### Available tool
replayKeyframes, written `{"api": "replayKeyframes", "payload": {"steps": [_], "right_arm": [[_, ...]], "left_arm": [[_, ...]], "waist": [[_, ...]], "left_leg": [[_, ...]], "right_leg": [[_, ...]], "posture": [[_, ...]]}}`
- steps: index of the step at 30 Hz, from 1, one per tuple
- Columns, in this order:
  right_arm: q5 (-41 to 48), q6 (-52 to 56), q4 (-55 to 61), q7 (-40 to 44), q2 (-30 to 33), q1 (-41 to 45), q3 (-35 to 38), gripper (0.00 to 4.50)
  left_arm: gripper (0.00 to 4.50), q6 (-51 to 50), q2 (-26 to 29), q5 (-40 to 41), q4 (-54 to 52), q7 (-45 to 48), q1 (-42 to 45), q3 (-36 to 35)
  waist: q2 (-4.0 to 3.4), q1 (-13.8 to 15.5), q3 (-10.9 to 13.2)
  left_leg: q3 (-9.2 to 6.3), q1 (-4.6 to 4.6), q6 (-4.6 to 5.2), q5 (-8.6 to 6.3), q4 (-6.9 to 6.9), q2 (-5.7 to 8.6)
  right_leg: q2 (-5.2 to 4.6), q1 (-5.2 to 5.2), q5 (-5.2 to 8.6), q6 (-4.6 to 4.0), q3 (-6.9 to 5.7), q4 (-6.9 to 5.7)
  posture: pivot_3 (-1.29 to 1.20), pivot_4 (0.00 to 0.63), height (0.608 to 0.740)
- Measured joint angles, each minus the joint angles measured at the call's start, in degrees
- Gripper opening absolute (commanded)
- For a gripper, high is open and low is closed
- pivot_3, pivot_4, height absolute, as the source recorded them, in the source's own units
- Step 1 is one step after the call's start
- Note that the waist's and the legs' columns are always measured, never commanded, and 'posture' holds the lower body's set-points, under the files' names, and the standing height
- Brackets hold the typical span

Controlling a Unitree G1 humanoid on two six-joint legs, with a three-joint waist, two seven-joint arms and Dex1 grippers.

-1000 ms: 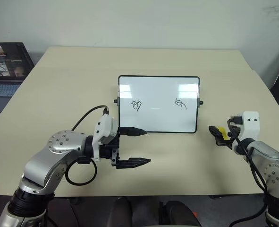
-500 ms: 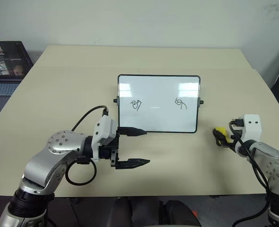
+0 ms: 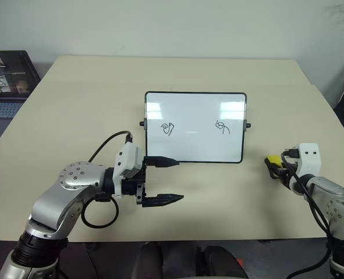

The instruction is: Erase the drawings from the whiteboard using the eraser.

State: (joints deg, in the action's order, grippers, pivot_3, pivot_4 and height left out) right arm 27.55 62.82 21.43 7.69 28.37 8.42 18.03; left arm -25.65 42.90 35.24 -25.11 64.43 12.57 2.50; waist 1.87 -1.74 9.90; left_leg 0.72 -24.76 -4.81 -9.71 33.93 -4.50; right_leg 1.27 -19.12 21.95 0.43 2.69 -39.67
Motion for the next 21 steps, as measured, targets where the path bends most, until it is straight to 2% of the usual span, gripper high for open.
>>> {"api": "replayKeyframes", "payload": {"steps": [11, 17, 21], "right_arm": [[-1.56, -0.91, -0.05, 1.09, -0.5, 0.02, -0.89, 1.14], [-1.7, -1.01, -0.5, 1.96, -0.68, 0.09, -1.47, 3.11], [-1.97, -1.03, -1.18, 2.23, -0.68, 0.25, -1.87, 3.11]], "left_arm": [[4.5, 0.48, 0.16, -0.02, -0.01, 0.28, -2.17, -0.39], [4.5, 0.86, 0.16, -0.02, -0.02, 0.02, -2.17, -0.48], [4.5, 0.86, 0.15, -0.02, -0.08, -0.1, -2.17, -0.48]], "waist": [[0.02, -0.08, -0.03], [0.02, -0.06, -0.02], [0.02, -0.06, -0.02]], "left_leg": [[-0.03, 0.03, 0.0, 0.0, 0.05, -0.02], [-0.01, 0.02, 0.0, 0.0, 0.06, -0.01], [-0.01, 0.02, 0.0, 0.0, 0.06, -0.01]], "right_leg": [[0.01, -0.01, 0.0, 0.0, -0.01, -0.17], [0.02, -0.04, 0.0, 0.0, 0.0, -0.22], [0.02, -0.05, 0.0, 0.0, 0.01, -0.22]], "posture": [[0.0, 0.15, 0.74], [0.0, 0.15, 0.74], [0.0, 0.15, 0.74]]}}
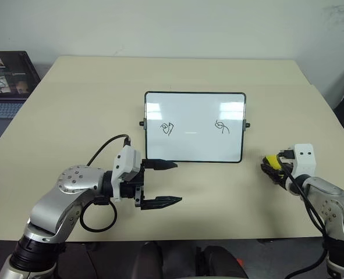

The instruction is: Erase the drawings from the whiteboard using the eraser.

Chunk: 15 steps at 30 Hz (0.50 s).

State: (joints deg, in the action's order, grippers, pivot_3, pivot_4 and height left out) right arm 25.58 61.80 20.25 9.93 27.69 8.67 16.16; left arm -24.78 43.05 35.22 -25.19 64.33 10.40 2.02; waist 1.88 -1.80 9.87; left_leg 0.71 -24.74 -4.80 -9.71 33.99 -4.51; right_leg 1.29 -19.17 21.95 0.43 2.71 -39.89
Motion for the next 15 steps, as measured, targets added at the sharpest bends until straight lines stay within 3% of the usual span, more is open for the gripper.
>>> {"api": "replayKeyframes", "payload": {"steps": [14, 15], "right_arm": [[-1.94, -0.85, -2.11, 0.29, -0.01, 1.61, 0.01, 3.11], [-1.97, -0.92, -2.3, 0.29, -0.01, 1.62, 0.01, 2.95]], "left_arm": [[4.5, 0.46, -0.02, -0.34, 0.1, 0.09, 0.2, 0.0], [4.5, 0.54, -0.03, -0.39, 0.2, 0.1, 0.2, 0.0]], "waist": [[0.0, 0.02, 0.0], [0.0, 0.03, 0.0]], "left_leg": [[0.01, 0.0, 0.0, 0.0, 0.0, 0.0], [0.01, 0.0, 0.0, 0.0, 0.0, 0.0]], "right_leg": [[0.0, -0.01, -0.01, -0.01, 0.0, -0.01], [0.0, -0.01, -0.01, -0.01, 0.01, -0.01]], "posture": [[0.0, 0.15, 0.74], [0.0, 0.15, 0.74]]}}
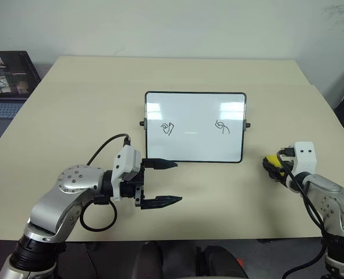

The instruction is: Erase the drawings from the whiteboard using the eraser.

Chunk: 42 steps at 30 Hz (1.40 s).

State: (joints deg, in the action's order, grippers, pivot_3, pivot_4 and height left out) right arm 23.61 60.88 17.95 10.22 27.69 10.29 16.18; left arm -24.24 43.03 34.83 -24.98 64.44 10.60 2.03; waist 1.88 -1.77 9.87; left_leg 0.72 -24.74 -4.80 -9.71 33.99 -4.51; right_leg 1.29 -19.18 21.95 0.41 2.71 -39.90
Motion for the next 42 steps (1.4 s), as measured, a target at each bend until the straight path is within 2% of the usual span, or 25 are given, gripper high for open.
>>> {"api": "replayKeyframes", "payload": {"steps": [2, 5, 6, 20, 26, 42], "right_arm": [[-0.06, -0.06, -0.24, -0.02, 0.0, 0.05, 0.02, 2.52], [-0.07, -0.08, -0.28, -0.06, -0.09, 0.32, 0.03, 1.44], [-0.07, -0.1, -0.28, -0.1, -0.25, 0.39, 0.03, 1.3], [0.02, -0.23, -0.22, -0.26, -1.7, 0.56, 0.63, 1.3], [0.15, -0.3, -0.17, 0.7, -1.81, 0.55, 0.41, 3.3], [-0.42, -0.3, -0.08, 0.87, -1.37, 1.07, 0.38, 3.3]], "left_arm": [[4.5, 0.12, 0.0, -0.15, 0.11, 0.03, 0.0, 0.0], [4.5, 0.64, -0.01, -0.22, 0.11, 0.05, 0.0, 0.0], [4.5, 0.76, 0.0, -0.23, 0.11, 0.05, 0.0, 0.0], [4.5, 1.12, 0.0, -0.68, 0.14, 0.12, -0.43, -0.01], [4.5, 1.18, 0.0, -0.74, 0.1, 0.05, -1.4, -0.02], [4.5, 1.13, -0.1, -0.75, -0.45, -0.61, -0.32, -0.02]], "waist": [[0.0, -0.01, 0.0], [0.0, -0.01, 0.0], [0.0, 0.0, 0.0], [0.0, -0.02, 0.0], [0.0, -0.01, 0.0], [0.0, 0.0, 0.0]], "left_leg": [[0.0, 0.0, 0.0, 0.0, 0.0, 0.0], [0.0, 0.0, 0.0, 0.0, 0.0, 0.0], [0.0, 0.0, 0.0, 0.0, 0.0, 0.0], [0.0, 0.0, 0.0, 0.0, 0.0, -0.01], [-0.01, 0.0, 0.0, 0.0, 0.01, 0.0], [0.0, 0.0, 0.0, 0.0, 0.02, 0.0]], "right_leg": [[0.0, 0.0, 0.0, 0.0, 0.0, 0.0], [0.0, 0.0, 0.0, 0.0, 0.0, -0.01], [0.0, 0.0, 0.0, -0.01, 0.0, -0.01], [0.01, 0.0, -0.01, -0.02, 0.0, -0.02], [0.0, 0.0, -0.01, -0.02, 0.0, -0.02], [0.01, 0.0, -0.02, -0.04, 0.0, -0.04]], "posture": [[0.0, 0.15, 0.74], [0.0, 0.15, 0.74], [0.0, 0.15, 0.74], [0.0, 0.15, 0.74], [0.0, 0.15, 0.74], [0.0, 0.15, 0.74]]}}
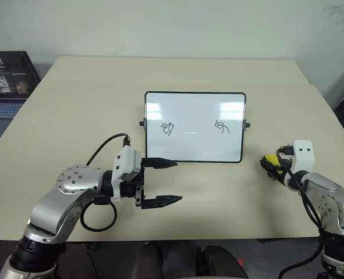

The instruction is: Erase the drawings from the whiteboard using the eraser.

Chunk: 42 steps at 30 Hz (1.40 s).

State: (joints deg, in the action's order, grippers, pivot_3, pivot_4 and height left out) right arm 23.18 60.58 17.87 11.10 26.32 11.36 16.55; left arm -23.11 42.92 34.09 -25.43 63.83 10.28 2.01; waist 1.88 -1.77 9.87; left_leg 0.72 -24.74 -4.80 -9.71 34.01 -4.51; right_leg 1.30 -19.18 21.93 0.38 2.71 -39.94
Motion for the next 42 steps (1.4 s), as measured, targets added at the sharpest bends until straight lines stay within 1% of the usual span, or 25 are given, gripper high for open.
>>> {"api": "replayKeyframes", "payload": {"steps": [5, 6, 8, 12, 13, 19, 23, 28, 32, 34, 36, 38, 42], "right_arm": [[-0.33, 0.0, 0.0, 0.02, 0.23, 0.05, 0.0, 3.3], [-0.5, 0.0, 0.0, 0.01, 0.24, 0.05, 0.01, 3.14], [-0.68, 0.0, 0.0, 0.0, 0.27, 0.05, 0.07, 2.69], [-1.22, 0.0, 0.0, 0.11, 0.27, 0.04, 0.09, 1.33], [-1.27, 0.0, 0.03, 0.13, 0.27, 0.04, 0.09, 1.14], [-1.53, 0.05, 0.13, 0.17, 0.22, 0.04, 0.14, 1.14], [-1.57, 0.05, 1.3, 0.26, 0.17, -0.06, 0.16, 1.14], [-1.02, 0.36, 9.47, 2.87, 2.54, -2.66, -1.0, 1.14], [2.71, 1.26, 17.53, 7.29, 4.75, -4.08, -3.43, 1.14], [4.14, 0.88, 20.67, 9.86, 5.64, -2.87, -6.08, 1.14], [5.07, -0.85, 22.08, 11.47, 5.68, 0.64, -9.42, 1.14], [4.72, -3.12, 22.48, 11.7, 5.37, 3.38, -11.57, 1.14], [-1.34, -13.25, 16.24, 11.48, 2.48, 11.11, -19.91, 1.14]], "left_arm": [[4.5, 0.11, 0.0, -0.01, 0.01, 0.06, -0.01, 0.0], [4.5, 0.11, 0.0, -0.01, 0.0, 0.05, -0.01, 0.0], [4.5, 0.11, 0.0, -0.01, 0.0, 0.03, -0.01, 0.0], [4.5, 0.11, -0.01, -0.02, 0.0, -0.07, -0.01, 0.0], [4.5, 0.11, -0.03, -0.04, 0.0, -0.18, -0.01, 0.0], [4.5, 0.11, -0.57, -0.47, 0.23, -1.22, 0.19, 0.0], [4.5, -0.11, -2.13, -0.66, 0.23, -5.16, 0.08, -1.02], [4.5, -0.02, -4.82, -0.72, -1.38, -13.43, -3.35, -7.19], [4.5, -0.05, -5.26, -0.89, -3.55, -17.51, -9.31, -11.14], [4.5, 0.12, -6.12, -1.49, -3.73, -20.22, -11.64, -14.37], [4.5, 0.19, -6.67, -1.49, -3.3, -22.76, -12.22, -18.19], [4.5, 1.06, -6.51, -2.06, -3.0, -23.57, -12.36, -20.24], [4.5, 2.22, -5.74, -4.79, 0.53, -24.73, -11.76, -21.65]], "waist": [[0.0, 0.0, 0.0], [0.0, 0.0, 0.0], [0.0, 0.0, 0.0], [0.0, 0.0, 0.0], [0.0, 0.0, 0.0], [-0.01, 0.0, 0.0], [0.0, -0.01, 0.0], [-0.02, -0.07, -0.01], [-0.01, -0.09, -0.01], [-0.01, -0.13, -0.01], [0.0, -0.17, 0.0], [0.02, -0.07, -0.02], [0.08, 0.01, -0.05]], "left_leg": [[0.0, 0.0, 0.0, 0.0, 0.0, 0.0], [0.0, 0.0, 0.0, 0.0, 0.0, 0.0], [0.0, 0.0, 0.0, 0.0, 0.0, 0.0], [0.0, 0.0, 0.0, 0.0, 0.0, 0.0], [0.0, 0.0, 0.0, 0.0, 0.0, 0.0], [0.0, 0.0, 0.0, 0.0, 0.0, 0.0], [-0.01, 0.0, 0.0, 0.0, 0.01, 0.0], [-0.01, 0.0, 0.0, 0.0, 0.0, -0.02], [-0.05, 0.0, 0.0, 0.0, 0.01, -0.05], [-0.08, 0.04, 0.0, 0.0, 0.02, -0.05], [-0.13, 0.04, 0.0, 0.0, 0.05, -0.1], [-0.16, 0.05, 0.0, 0.0, 0.06, -0.08], [-0.14, 0.05, 0.0, 0.0, 0.08, -0.03]], "right_leg": [[0.0, 0.0, 0.0, 0.0, 0.0, 0.0], [0.0, 0.0, 0.0, 0.0, 0.0, 0.0], [0.0, 0.0, 0.0, 0.0, 0.0, 0.0], [0.0, 0.0, 0.0, 0.0, 0.0, 0.0], [0.0, 0.0, 0.0, 0.0, 0.0, 0.0], [0.0, 0.0, 0.0, 0.0, 0.0, 0.0], [0.0, 0.0, 0.0, 0.0, 0.0, -0.01], [0.0, 0.0, 0.0, 0.0, 0.01, -0.01], [-0.02, 0.0, 0.01, 0.01, -0.01, -0.01], [-0.05, 0.03, 0.01, 0.02, -0.03, -0.05], [-0.06, 0.02, 0.0, 0.04, -0.07, -0.09], [-0.06, 0.05, 0.0, 0.05, -0.11, -0.09], [-0.07, 0.05, -0.01, 0.06, -0.11, -0.06]], "posture": [[0.0, 0.15, 0.74], [0.0, 0.15, 0.74], [0.0, 0.15, 0.74], [0.0, 0.15, 0.74], [0.0, 0.15, 0.74], [0.0, 0.15, 0.74], [0.0, 0.15, 0.74], [0.0, 0.15, 0.74], [0.0, 0.15, 0.74], [0.0, 0.15, 0.74], [0.0, 0.15, 0.74], [0.0, 0.15, 0.74], [0.0, 0.15, 0.74]]}}
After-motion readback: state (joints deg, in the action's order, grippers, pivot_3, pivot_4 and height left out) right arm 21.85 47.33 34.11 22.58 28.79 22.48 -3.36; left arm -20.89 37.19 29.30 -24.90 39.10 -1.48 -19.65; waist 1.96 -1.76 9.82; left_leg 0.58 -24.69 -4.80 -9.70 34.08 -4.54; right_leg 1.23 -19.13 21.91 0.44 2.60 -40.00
